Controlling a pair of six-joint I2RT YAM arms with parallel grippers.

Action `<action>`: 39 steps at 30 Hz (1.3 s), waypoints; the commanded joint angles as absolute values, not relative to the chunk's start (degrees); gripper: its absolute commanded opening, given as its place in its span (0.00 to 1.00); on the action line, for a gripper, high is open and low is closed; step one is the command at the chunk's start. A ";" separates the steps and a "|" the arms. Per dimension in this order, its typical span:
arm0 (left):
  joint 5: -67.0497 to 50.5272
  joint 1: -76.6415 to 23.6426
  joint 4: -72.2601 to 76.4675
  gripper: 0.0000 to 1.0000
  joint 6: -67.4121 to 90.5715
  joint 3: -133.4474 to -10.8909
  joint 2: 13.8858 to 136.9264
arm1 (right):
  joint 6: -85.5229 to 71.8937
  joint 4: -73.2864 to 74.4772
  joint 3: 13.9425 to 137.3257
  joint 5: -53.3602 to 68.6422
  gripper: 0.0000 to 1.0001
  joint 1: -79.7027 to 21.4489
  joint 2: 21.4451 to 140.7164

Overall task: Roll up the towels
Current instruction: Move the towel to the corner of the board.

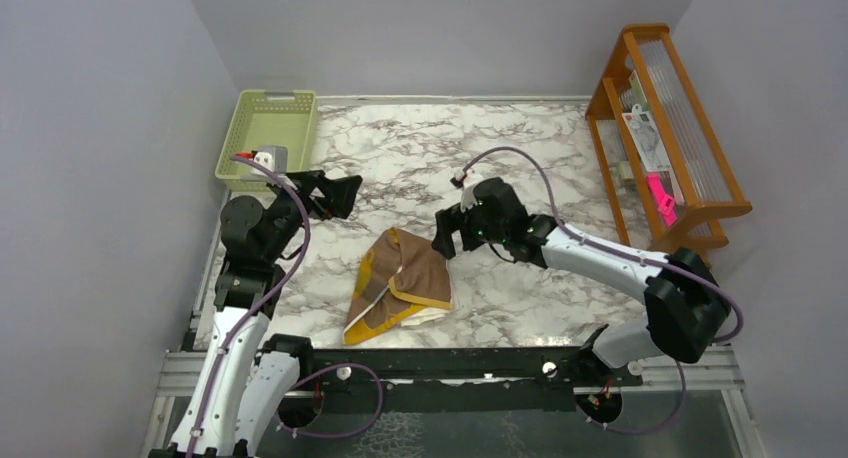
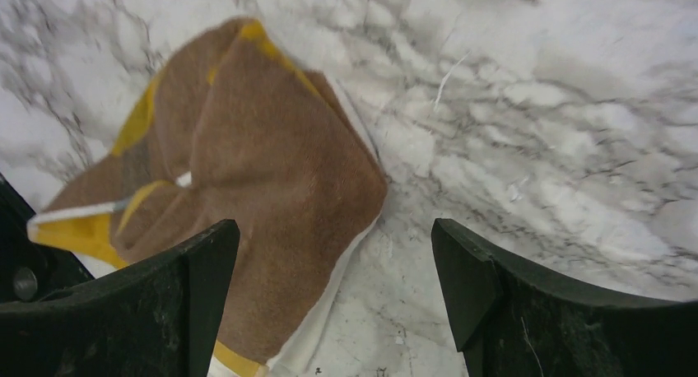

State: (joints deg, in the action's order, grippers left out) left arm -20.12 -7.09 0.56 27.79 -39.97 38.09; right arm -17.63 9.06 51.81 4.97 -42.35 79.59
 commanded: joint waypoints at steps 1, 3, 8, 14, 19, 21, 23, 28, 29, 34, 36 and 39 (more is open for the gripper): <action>-12.64 -6.97 -5.40 0.99 26.15 -43.62 44.18 | -16.63 1.60 48.42 3.56 0.88 -44.60 84.04; -6.30 -6.94 -12.59 0.99 26.34 -45.52 47.68 | -18.49 -1.96 45.70 5.30 0.88 -45.08 85.40; -6.82 -7.03 -16.40 0.99 31.72 -42.21 51.88 | -20.27 -6.89 43.57 6.78 0.87 -47.49 90.85; -8.48 -7.05 -11.91 0.98 36.20 -35.75 49.85 | -20.70 -8.56 45.77 8.51 0.27 -48.95 93.14; -7.09 -7.03 -12.93 0.98 35.25 -37.35 50.04 | -16.68 -5.47 48.64 -2.22 0.01 -48.27 86.31; -7.03 -7.04 -13.03 0.97 35.37 -37.08 49.97 | -15.08 -4.43 50.27 -5.66 0.01 -45.28 81.80; -7.27 -7.03 -12.95 0.97 35.64 -36.64 49.79 | -14.62 -4.81 51.79 -6.46 0.01 -41.42 76.70; -8.24 -7.04 -12.46 0.97 35.54 -36.84 49.66 | -6.92 -7.15 57.93 -8.61 0.01 -39.88 68.15; -8.33 -7.09 -12.40 0.97 35.39 -36.97 49.75 | -5.72 -6.33 60.02 -9.22 0.01 -39.71 68.00; -9.39 -7.12 -11.78 0.96 35.48 -36.64 49.41 | 1.88 -8.84 66.57 -15.67 0.01 -36.47 70.03; -10.22 -7.12 -11.25 0.96 35.74 -36.27 49.42 | 0.72 -8.33 70.01 -15.57 0.01 -29.99 74.04; -11.52 -7.14 -11.06 0.96 35.78 -36.12 49.80 | -7.68 -8.32 73.80 -6.80 0.01 -18.41 80.86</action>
State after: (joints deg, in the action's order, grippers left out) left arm -8.84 -7.09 -13.13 35.31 -35.46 50.54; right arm -2.92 -7.75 70.13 -10.33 -30.11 73.06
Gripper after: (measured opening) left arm 0.965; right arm 0.018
